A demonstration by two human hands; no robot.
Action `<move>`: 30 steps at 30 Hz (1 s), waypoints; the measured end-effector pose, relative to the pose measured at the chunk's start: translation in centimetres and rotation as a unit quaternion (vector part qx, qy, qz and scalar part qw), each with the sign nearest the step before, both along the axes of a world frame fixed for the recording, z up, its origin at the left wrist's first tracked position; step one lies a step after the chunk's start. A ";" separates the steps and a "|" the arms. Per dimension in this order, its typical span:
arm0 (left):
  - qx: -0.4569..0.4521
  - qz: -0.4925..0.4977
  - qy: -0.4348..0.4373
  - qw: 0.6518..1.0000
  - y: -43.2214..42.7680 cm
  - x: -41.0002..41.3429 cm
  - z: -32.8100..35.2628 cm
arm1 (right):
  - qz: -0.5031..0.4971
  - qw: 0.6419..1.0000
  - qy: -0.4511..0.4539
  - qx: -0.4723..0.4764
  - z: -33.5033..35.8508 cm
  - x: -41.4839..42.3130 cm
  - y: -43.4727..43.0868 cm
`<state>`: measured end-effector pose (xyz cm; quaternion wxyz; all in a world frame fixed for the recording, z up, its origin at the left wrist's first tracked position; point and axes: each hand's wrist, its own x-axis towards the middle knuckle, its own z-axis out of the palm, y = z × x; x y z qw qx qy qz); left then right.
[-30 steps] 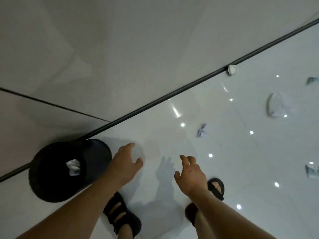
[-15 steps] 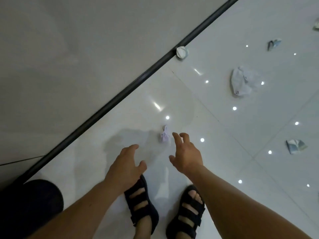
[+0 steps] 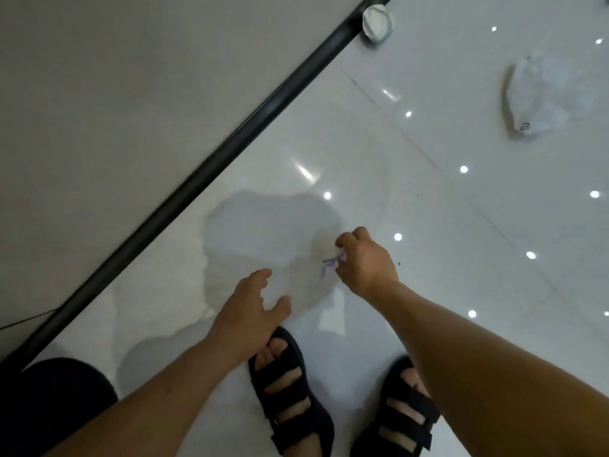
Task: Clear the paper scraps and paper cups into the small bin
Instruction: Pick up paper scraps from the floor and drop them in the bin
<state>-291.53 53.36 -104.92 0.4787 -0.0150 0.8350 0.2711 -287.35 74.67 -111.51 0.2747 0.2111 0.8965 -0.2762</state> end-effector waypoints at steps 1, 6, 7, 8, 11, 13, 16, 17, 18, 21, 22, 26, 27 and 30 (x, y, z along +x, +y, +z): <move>0.011 0.022 -0.008 1.000 0.8 -0.3 0.9 | -0.014 1.000 0.017 -0.019 1.6 -0.1 0.0; 0.096 0.090 -0.054 0.990 5.9 -2.5 6.3 | -0.003 0.987 0.132 -0.086 10.3 -1.6 0.6; 0.111 0.097 -0.056 0.987 6.7 -2.9 7.2 | 0.000 0.984 0.153 -0.090 11.8 -2.1 0.9; 0.119 0.103 -0.054 0.986 7.1 -3.3 8.0 | 0.004 0.982 0.168 -0.088 13.0 -2.5 1.3; 0.084 0.111 -0.018 0.990 6.6 -4.2 9.5 | 0.024 0.992 0.117 -0.047 14.8 -3.1 2.6; 0.035 0.112 -0.005 0.993 5.1 -4.5 9.3 | 0.040 0.998 0.037 -0.024 13.6 -3.3 3.1; -0.005 0.103 -0.001 0.995 2.4 -3.9 7.1 | 0.095 0.995 -0.026 -0.002 9.5 -4.0 2.2; -0.011 0.100 0.001 0.995 1.5 -3.4 6.0 | 0.114 0.993 -0.031 0.003 7.7 -4.3 1.3; -0.016 0.100 0.002 0.995 0.5 -2.8 5.0 | 0.129 0.991 -0.030 0.008 6.1 -4.7 0.2; -0.031 0.111 -0.006 0.993 -2.4 -0.8 2.0 | 0.157 0.987 -0.013 0.016 1.1 -5.8 -3.3; -0.037 0.115 -0.010 0.993 -3.3 -0.1 1.1 | 0.167 0.986 -0.010 0.020 -0.3 -6.2 -4.4; -0.047 0.118 -0.006 0.992 -6.2 1.5 -1.1 | 0.178 0.983 0.010 0.031 -4.1 -7.0 -6.9; -0.048 0.123 -0.004 0.991 -6.6 1.6 -1.4 | 0.172 0.985 0.013 0.030 -4.4 -6.8 -7.1; -0.047 0.138 0.004 0.989 -6.4 1.4 -0.9 | 0.121 0.992 0.021 -0.011 -2.8 -5.2 -7.3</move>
